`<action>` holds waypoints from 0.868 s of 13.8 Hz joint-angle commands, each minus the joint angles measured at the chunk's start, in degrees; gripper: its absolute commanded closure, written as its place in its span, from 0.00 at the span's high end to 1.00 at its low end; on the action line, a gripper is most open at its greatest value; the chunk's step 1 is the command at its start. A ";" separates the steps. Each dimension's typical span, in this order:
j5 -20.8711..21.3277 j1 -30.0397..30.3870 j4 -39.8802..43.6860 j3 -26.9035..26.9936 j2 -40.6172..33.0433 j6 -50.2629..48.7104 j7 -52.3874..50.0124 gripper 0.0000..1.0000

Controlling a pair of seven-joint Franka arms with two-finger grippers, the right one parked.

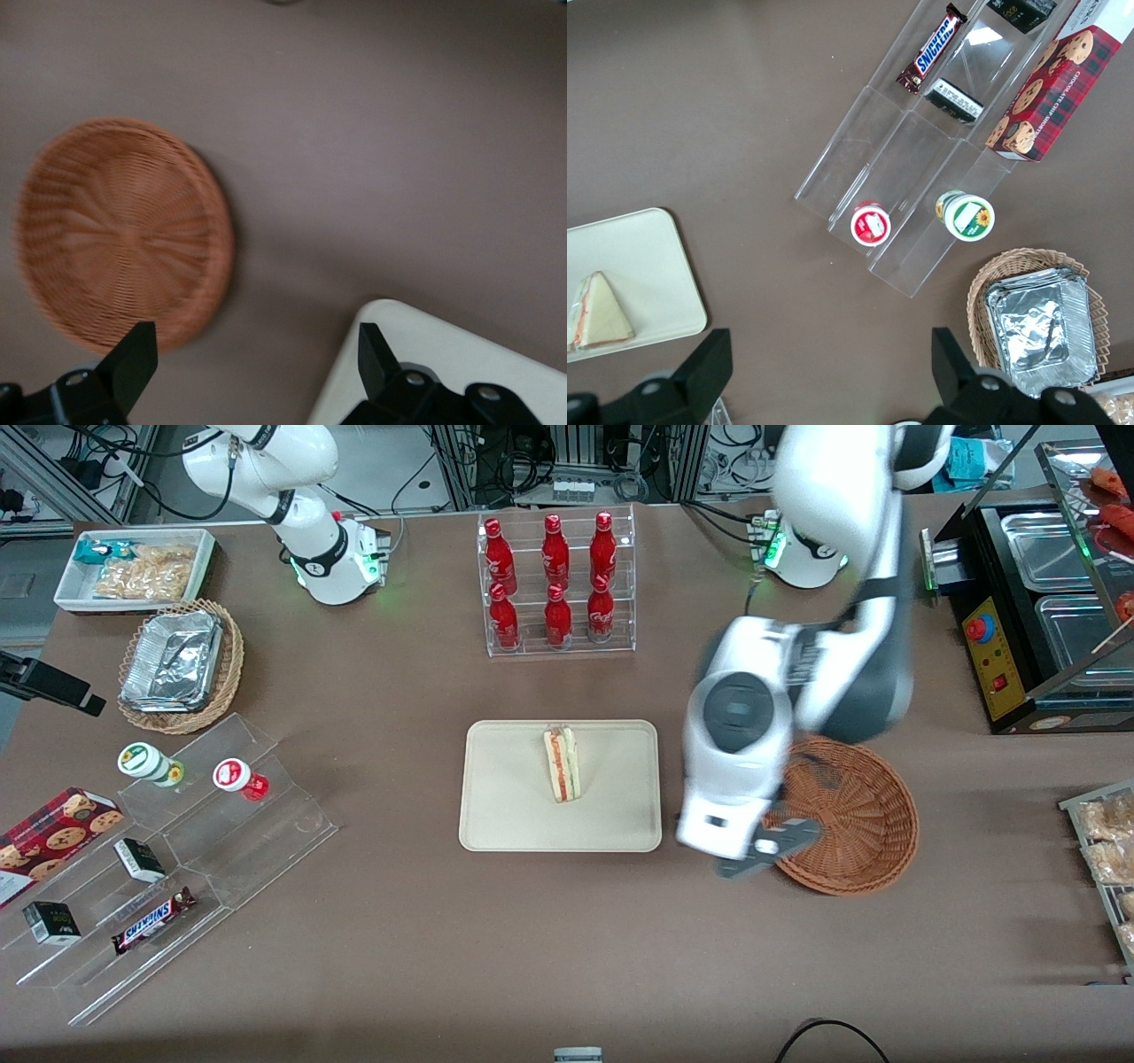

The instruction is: Place sandwich from basket to tray

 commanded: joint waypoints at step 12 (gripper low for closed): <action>-2.06 23.71 -2.10 -0.64 -15.45 -22.64 46.90 1.00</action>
